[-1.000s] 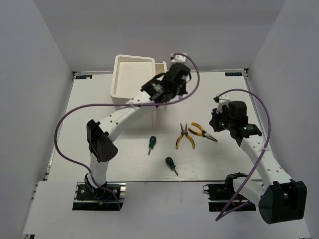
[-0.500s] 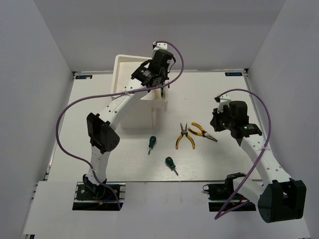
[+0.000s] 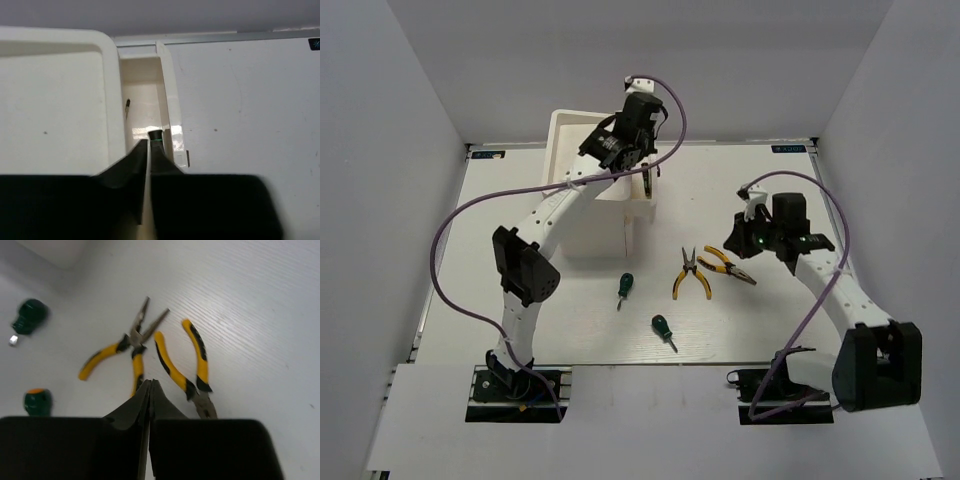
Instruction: Sort the tools into containers
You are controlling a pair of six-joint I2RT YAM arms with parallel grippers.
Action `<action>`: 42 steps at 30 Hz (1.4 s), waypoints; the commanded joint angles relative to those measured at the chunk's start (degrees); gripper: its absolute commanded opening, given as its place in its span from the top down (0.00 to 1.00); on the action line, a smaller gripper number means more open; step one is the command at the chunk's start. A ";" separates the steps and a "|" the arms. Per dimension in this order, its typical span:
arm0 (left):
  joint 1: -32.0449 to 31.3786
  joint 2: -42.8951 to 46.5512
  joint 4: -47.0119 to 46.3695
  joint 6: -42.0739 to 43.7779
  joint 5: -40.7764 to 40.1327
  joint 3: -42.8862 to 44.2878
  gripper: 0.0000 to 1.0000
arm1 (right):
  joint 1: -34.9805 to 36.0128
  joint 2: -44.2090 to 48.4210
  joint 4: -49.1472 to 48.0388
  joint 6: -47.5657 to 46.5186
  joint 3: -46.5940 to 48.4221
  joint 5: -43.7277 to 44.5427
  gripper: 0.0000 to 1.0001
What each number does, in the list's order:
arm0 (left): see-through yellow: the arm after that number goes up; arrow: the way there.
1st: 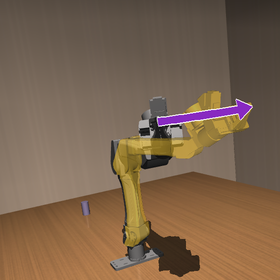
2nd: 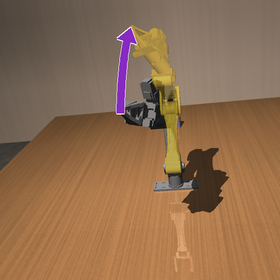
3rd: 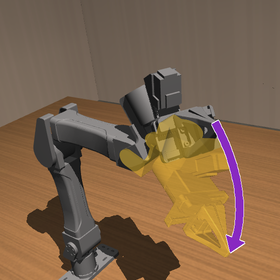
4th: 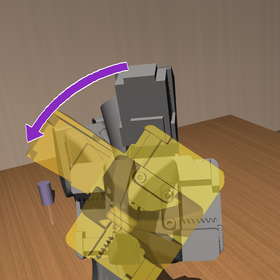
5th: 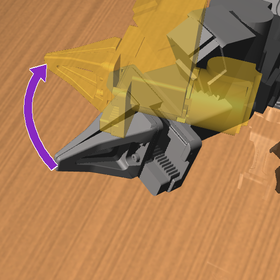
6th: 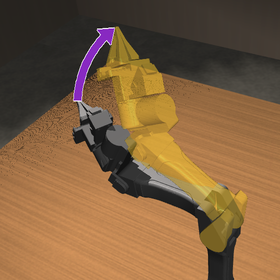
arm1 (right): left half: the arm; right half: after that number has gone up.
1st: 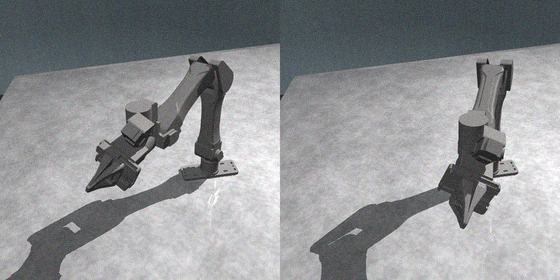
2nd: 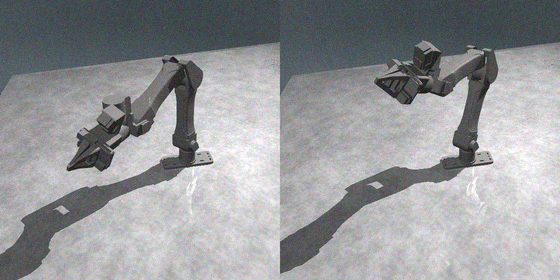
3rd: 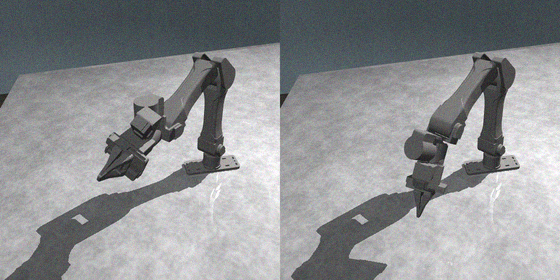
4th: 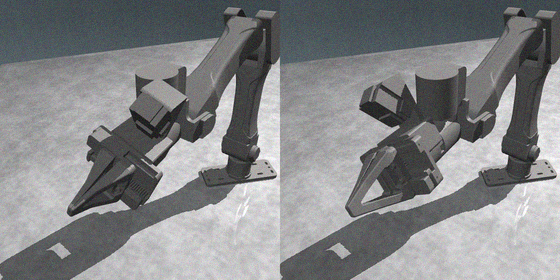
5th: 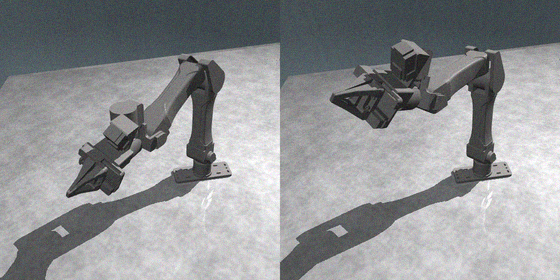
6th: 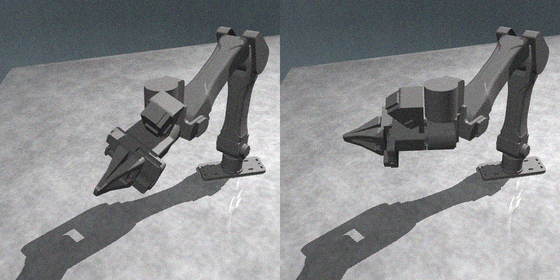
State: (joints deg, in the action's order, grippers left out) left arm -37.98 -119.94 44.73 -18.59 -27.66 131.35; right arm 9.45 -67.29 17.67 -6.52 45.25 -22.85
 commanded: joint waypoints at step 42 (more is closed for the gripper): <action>39.21 25.02 -8.61 -5.23 42.69 -43.63 0.55 | 15.51 -53.21 -5.98 21.90 64.08 -19.59 1.00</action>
State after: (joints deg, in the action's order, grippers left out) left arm 1.56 -95.24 36.77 -25.58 10.68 85.95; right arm 22.83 -119.83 12.56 13.54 105.93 -37.19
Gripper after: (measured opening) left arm 0.450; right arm 0.005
